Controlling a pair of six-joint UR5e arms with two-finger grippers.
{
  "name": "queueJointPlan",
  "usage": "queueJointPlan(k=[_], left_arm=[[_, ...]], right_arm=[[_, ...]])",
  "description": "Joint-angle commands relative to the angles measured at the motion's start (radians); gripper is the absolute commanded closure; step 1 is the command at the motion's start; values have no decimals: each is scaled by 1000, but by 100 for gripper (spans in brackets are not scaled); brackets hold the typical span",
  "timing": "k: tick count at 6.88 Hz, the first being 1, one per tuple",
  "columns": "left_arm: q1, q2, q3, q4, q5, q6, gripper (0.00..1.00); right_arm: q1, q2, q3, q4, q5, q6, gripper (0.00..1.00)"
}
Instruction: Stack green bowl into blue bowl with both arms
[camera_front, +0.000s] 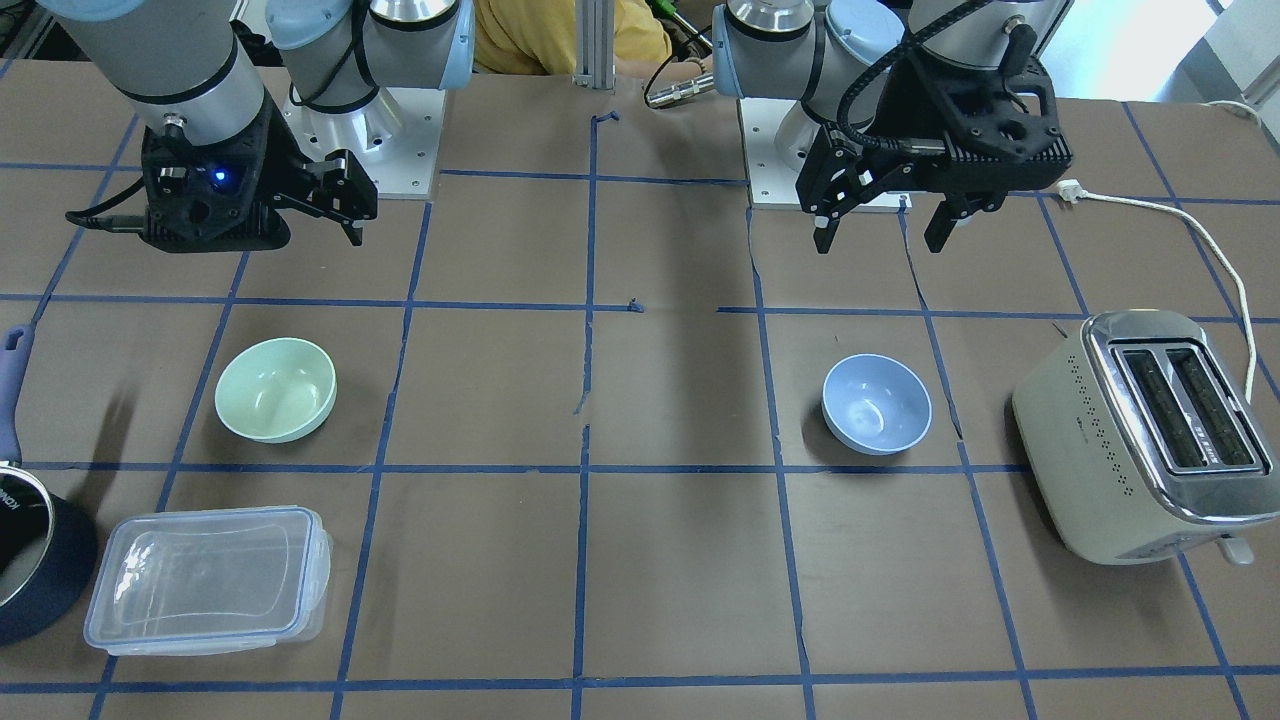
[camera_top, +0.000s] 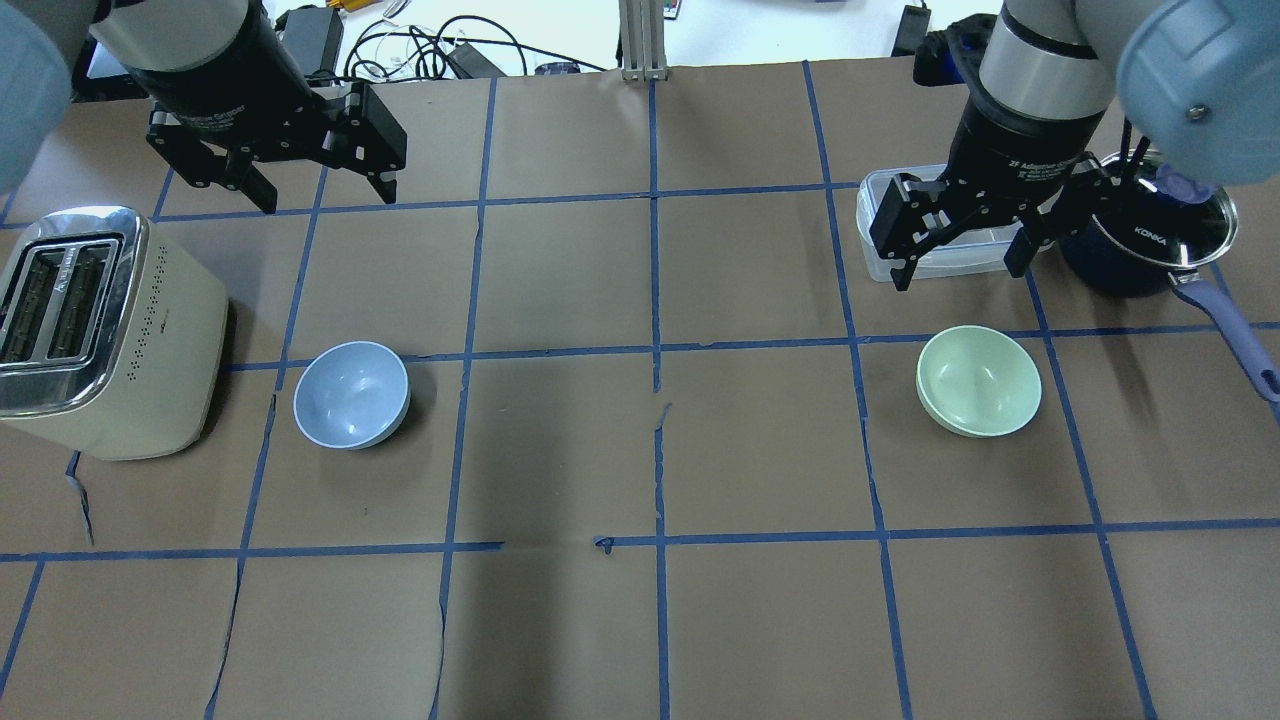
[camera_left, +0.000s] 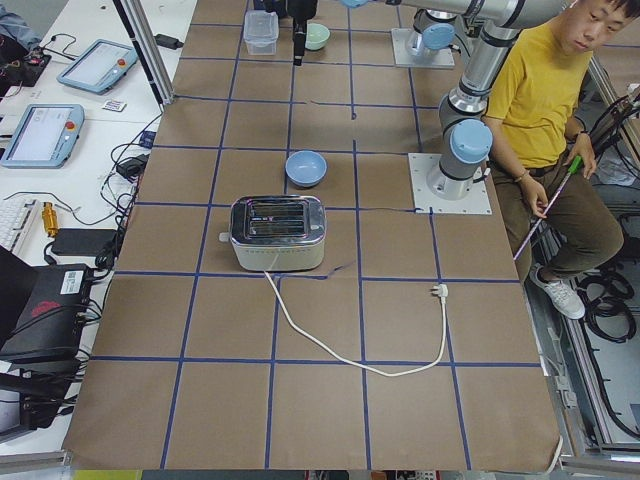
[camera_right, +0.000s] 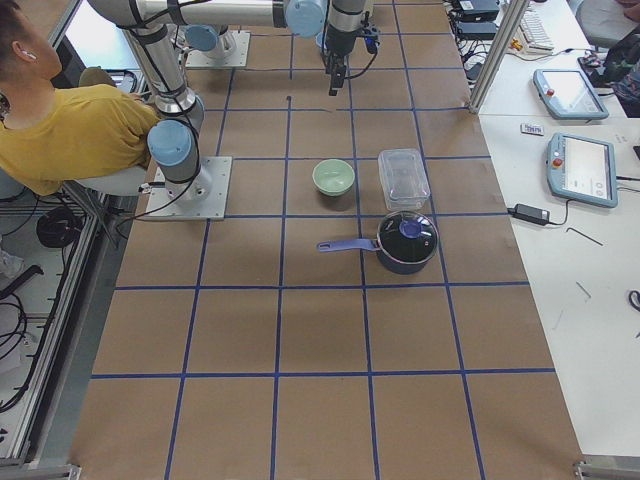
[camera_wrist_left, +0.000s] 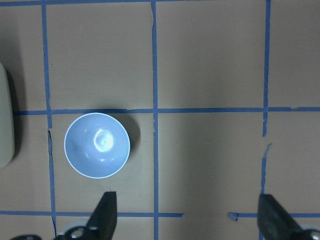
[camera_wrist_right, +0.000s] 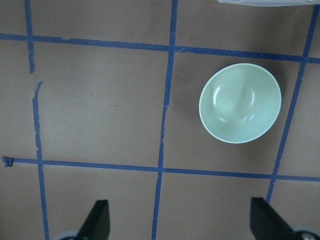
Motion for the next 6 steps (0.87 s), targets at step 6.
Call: queueJointPlan(k=[6], left_arm=[[3,3,-1,2,7,5,0]], right_arm=[[0,-5,0,-9,3,-2,0]])
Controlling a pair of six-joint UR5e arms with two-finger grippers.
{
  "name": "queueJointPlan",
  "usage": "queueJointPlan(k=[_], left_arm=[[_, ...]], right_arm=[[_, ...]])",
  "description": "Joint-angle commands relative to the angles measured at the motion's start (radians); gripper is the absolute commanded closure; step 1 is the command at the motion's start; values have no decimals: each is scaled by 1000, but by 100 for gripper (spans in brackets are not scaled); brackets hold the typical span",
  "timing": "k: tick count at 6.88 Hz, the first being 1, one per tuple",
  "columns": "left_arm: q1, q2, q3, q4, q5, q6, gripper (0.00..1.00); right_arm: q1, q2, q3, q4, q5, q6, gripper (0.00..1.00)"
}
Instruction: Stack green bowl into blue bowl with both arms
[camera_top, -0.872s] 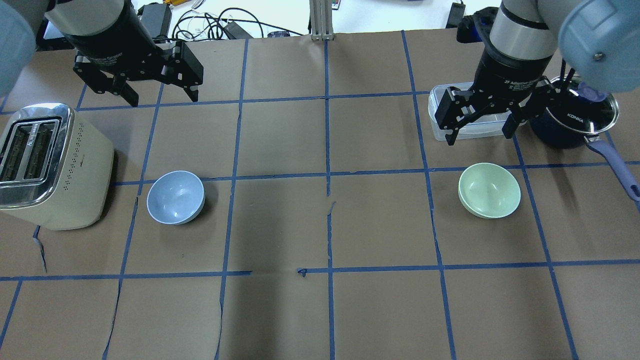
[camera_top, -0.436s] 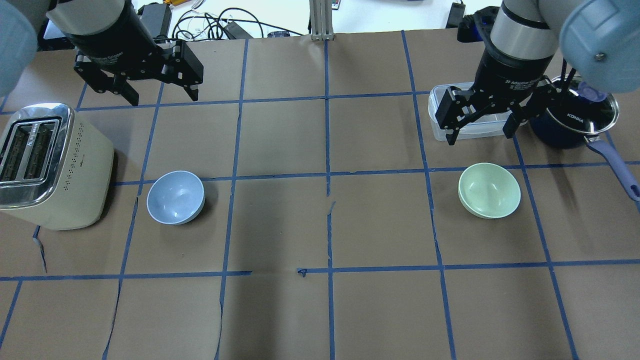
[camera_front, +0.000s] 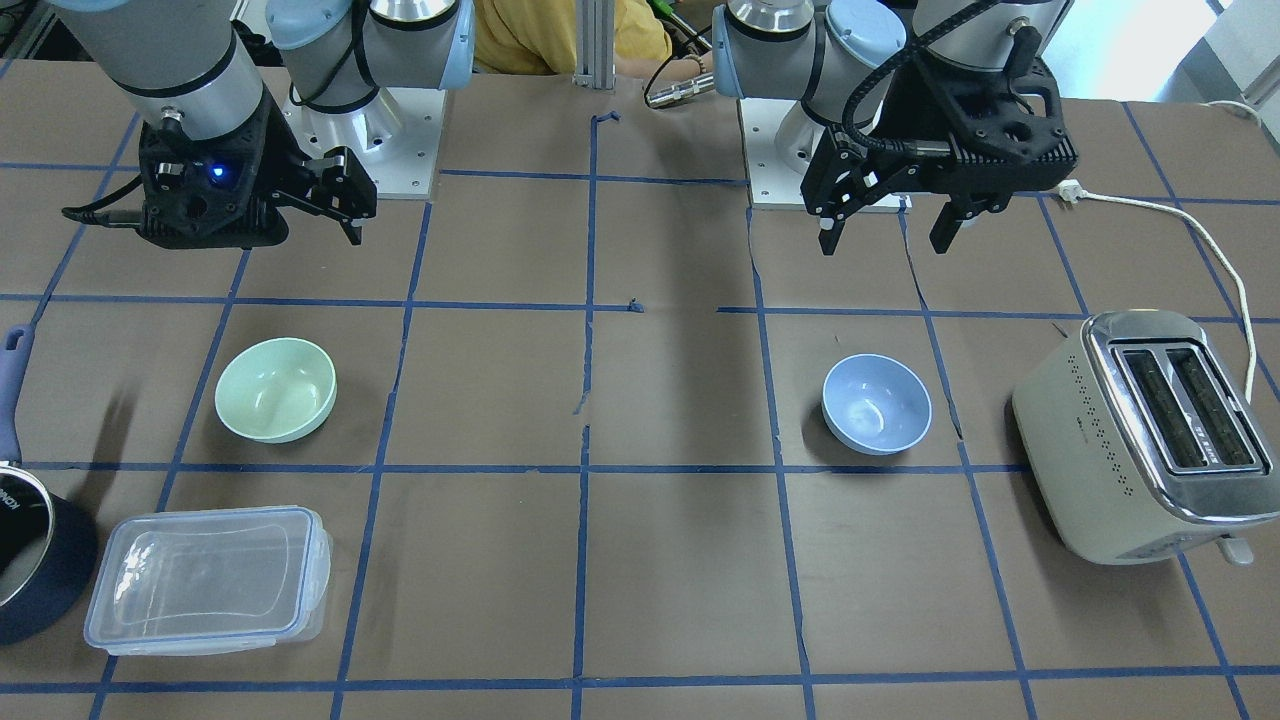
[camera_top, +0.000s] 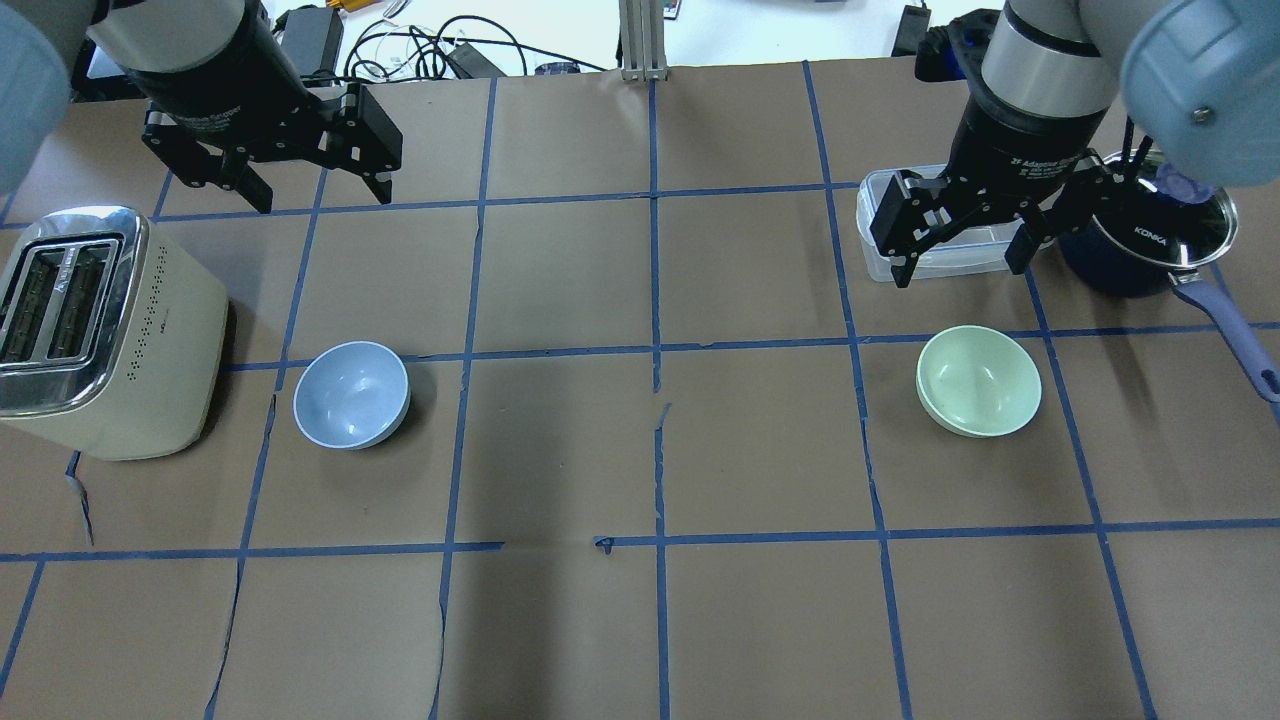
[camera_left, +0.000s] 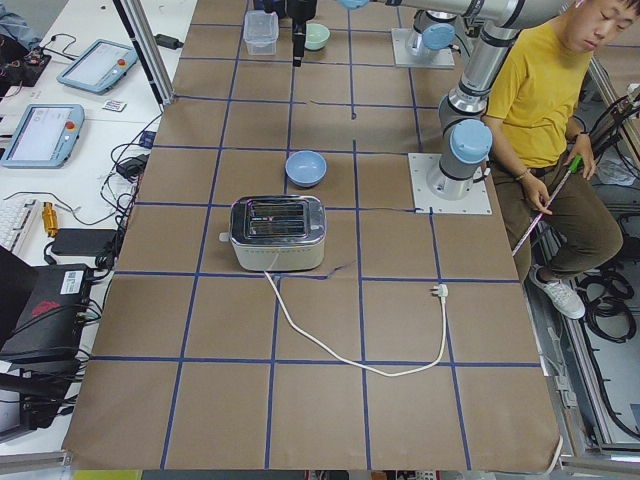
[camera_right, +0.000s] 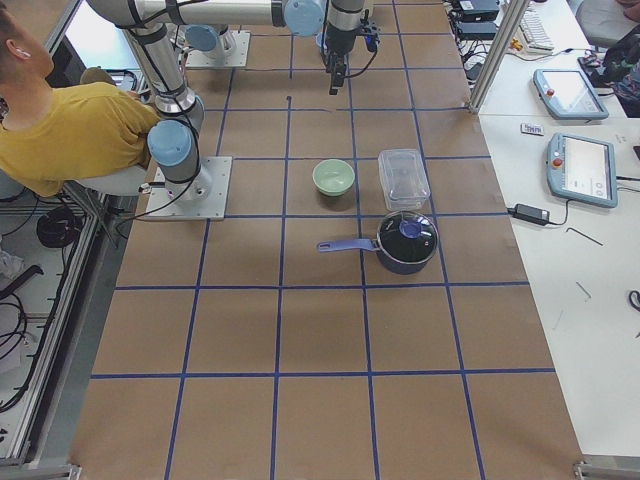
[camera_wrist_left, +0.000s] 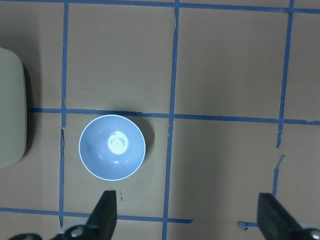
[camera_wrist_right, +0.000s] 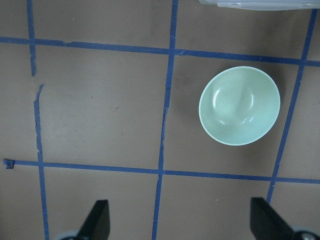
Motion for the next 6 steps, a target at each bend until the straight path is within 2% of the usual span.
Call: queueJointPlan(k=[1,6], left_arm=[[5,-5,0,3,-2,3,0],[9,-13,-3,3,-2,1,0]], right_arm=[[1,-2,0,-1,3,-1,0],[-2,-3,0,-1,3,-7,0]])
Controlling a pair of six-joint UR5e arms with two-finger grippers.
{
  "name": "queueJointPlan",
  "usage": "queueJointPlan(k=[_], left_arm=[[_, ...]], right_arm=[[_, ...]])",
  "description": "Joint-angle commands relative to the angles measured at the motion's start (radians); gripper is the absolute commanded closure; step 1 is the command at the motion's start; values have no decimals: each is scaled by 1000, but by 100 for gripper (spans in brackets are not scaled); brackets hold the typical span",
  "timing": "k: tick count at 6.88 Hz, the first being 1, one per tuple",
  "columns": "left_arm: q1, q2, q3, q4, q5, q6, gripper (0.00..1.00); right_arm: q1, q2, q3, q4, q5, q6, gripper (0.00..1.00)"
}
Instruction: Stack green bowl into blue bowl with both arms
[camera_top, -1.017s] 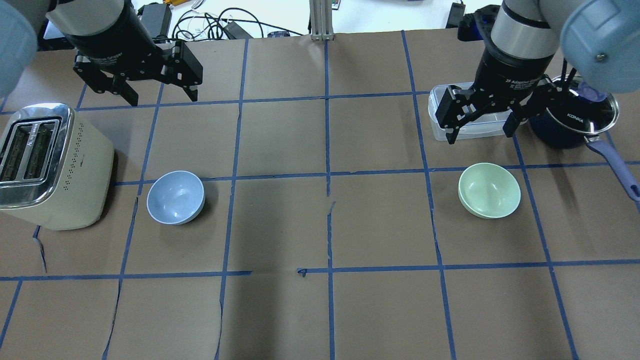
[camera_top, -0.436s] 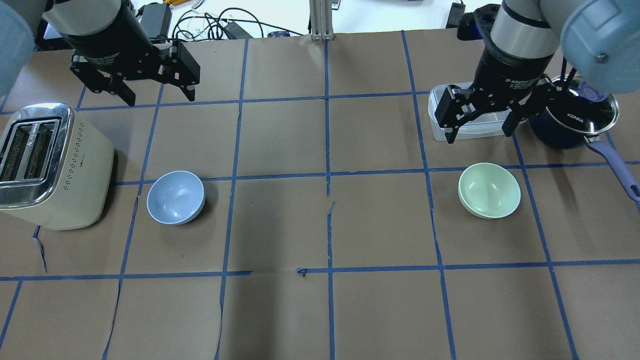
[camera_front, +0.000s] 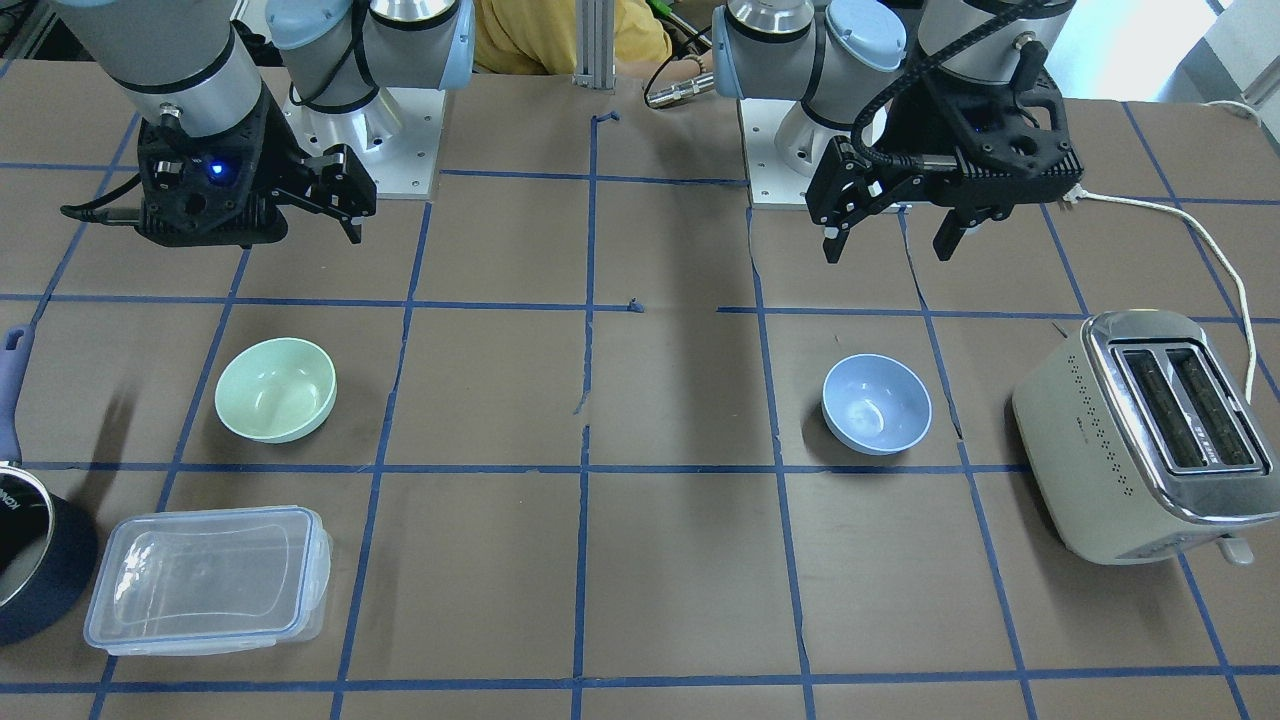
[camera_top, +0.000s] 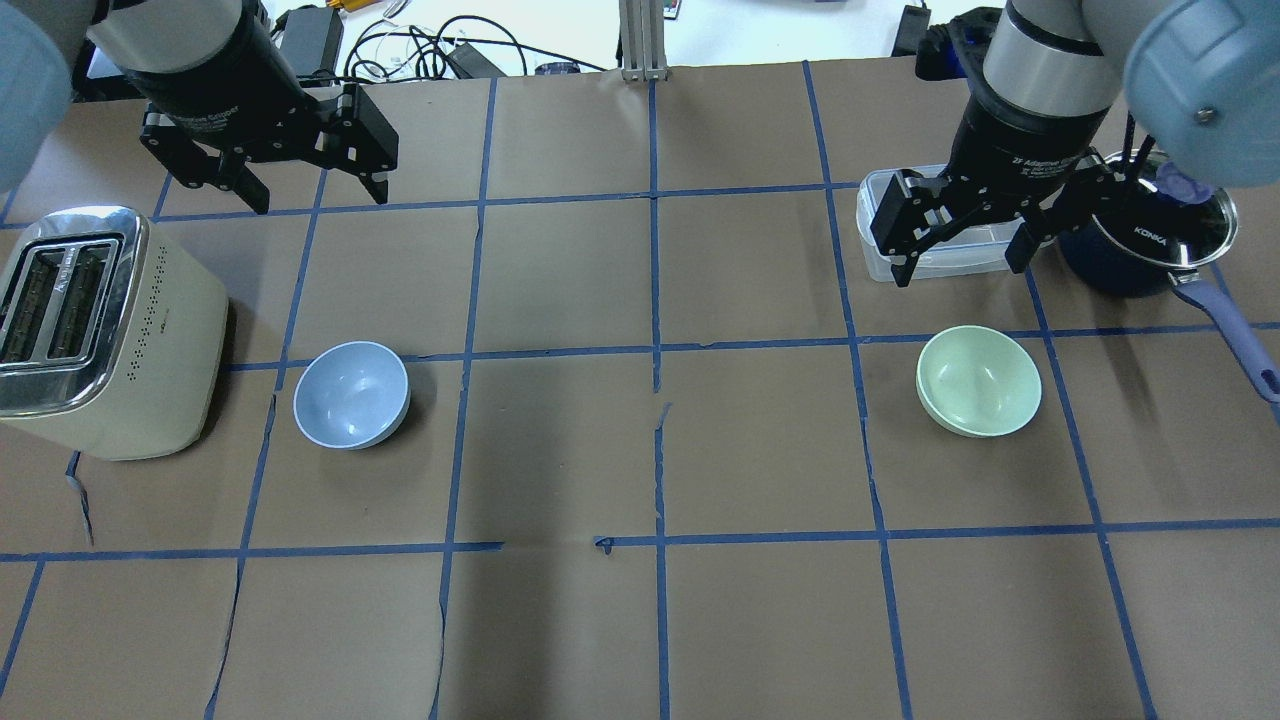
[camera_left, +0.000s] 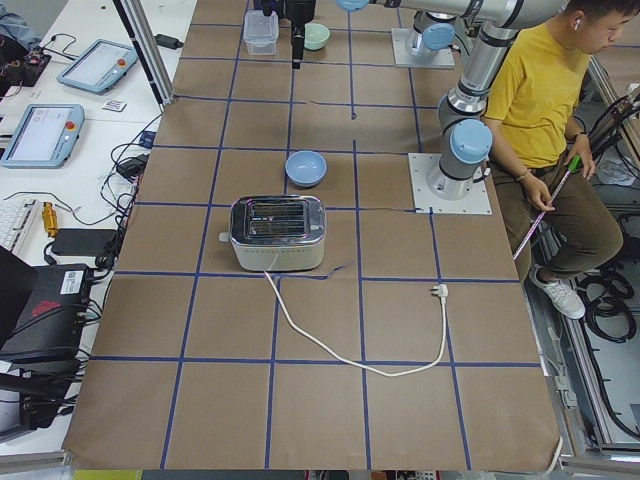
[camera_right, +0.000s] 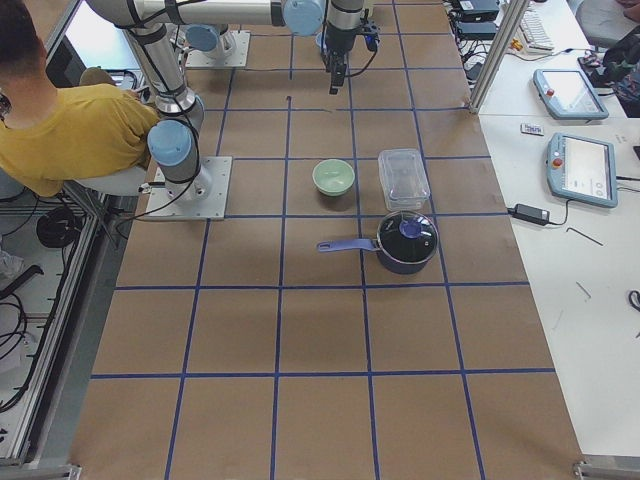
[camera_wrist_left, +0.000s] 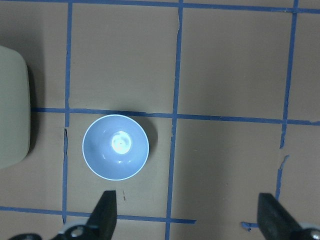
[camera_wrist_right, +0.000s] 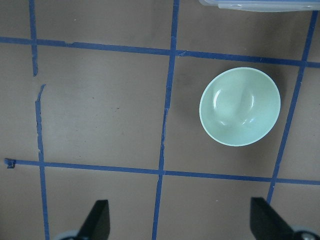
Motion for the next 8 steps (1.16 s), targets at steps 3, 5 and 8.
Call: queueJointPlan(k=[3,5,8], left_arm=[[0,-4,1,2,-1,5,0],[0,-4,1,2,-1,7,0],[2,-5,1,0,-4,73,0]], right_arm=[[-1,0,0,0,-6,-6,0],[-1,0,0,2,-8,-7,0],[-1,0,0,3,-9,-6,0]])
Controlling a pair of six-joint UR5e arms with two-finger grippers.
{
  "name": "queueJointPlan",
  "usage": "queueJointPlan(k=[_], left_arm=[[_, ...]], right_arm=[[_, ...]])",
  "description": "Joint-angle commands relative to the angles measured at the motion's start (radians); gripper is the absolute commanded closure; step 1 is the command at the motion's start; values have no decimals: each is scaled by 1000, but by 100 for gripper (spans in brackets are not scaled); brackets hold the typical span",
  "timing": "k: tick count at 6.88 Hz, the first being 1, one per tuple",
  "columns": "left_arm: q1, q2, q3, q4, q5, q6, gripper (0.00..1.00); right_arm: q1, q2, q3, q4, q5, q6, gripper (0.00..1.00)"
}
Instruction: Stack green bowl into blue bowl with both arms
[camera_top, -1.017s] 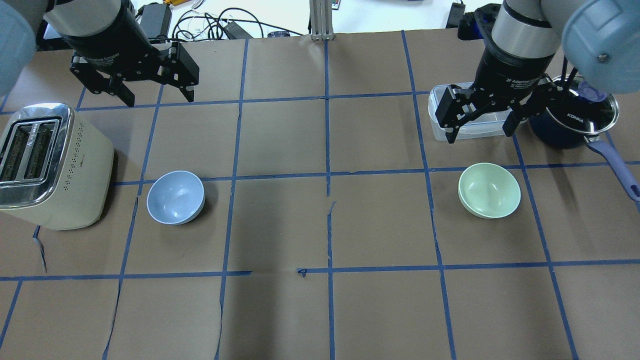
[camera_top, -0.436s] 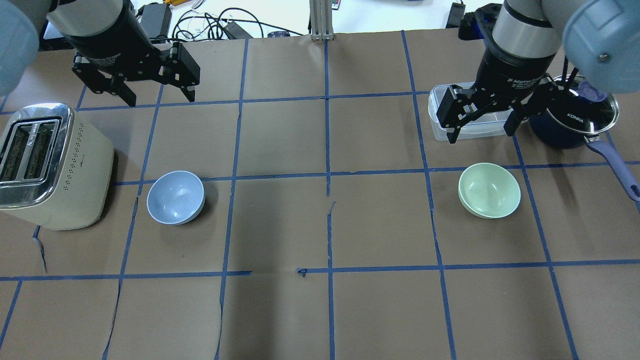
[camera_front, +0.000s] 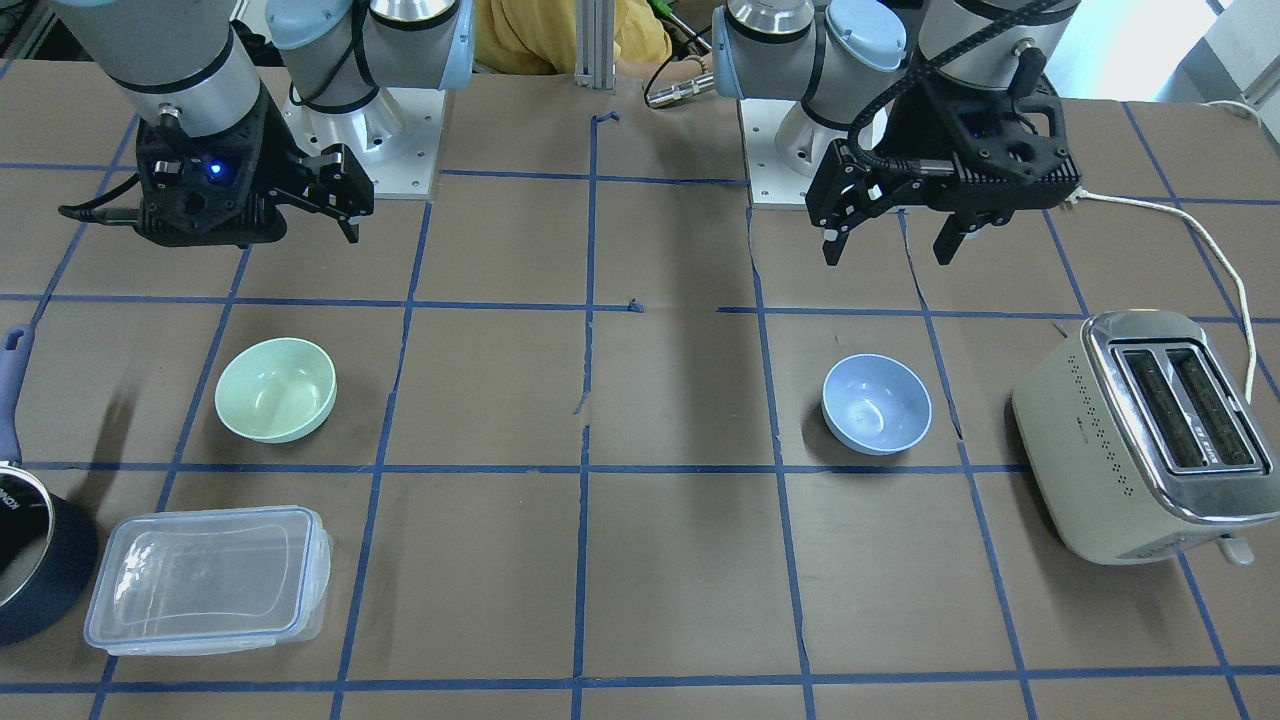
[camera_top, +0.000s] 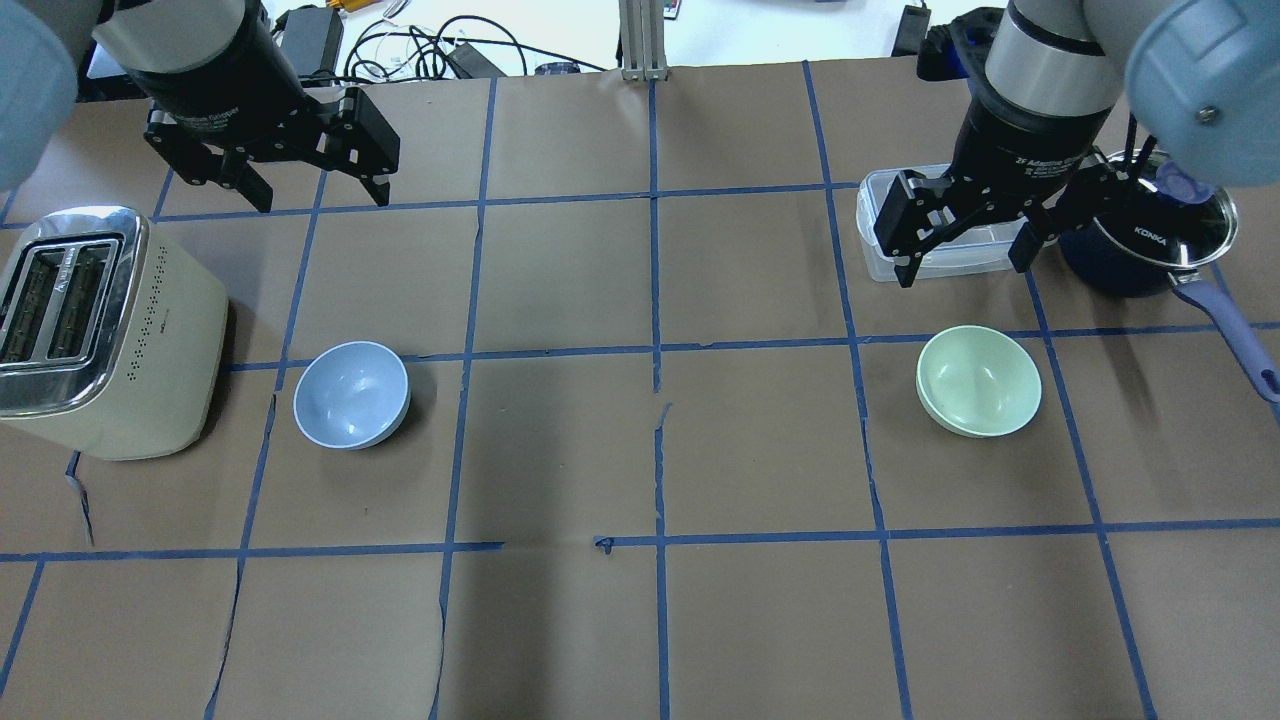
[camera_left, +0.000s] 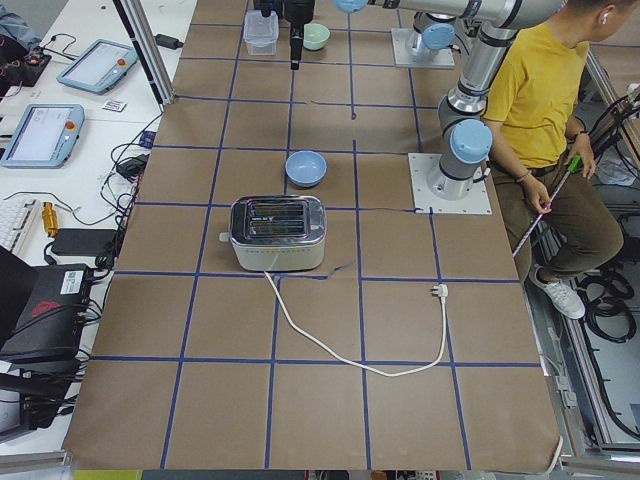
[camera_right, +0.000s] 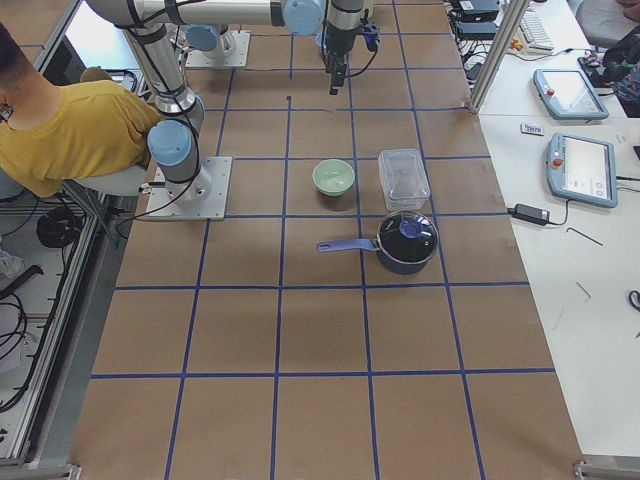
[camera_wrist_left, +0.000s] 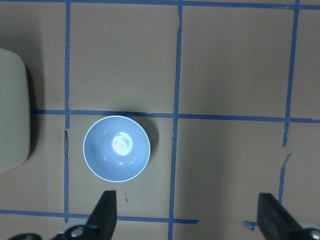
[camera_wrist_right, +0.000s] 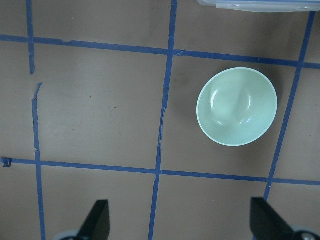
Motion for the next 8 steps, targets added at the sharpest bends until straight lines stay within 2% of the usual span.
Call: queueJointPlan(k=[1,6,8], left_arm=[[2,-4,0,0,-4,67,0],[9,-7,0,-2,-8,87,0],[28,-25,-33,3,-4,170,0]], right_arm=[[0,0,2,3,0,1,0],[0,1,0,2,1,1,0],[-2,3,2,5,3,7,0]])
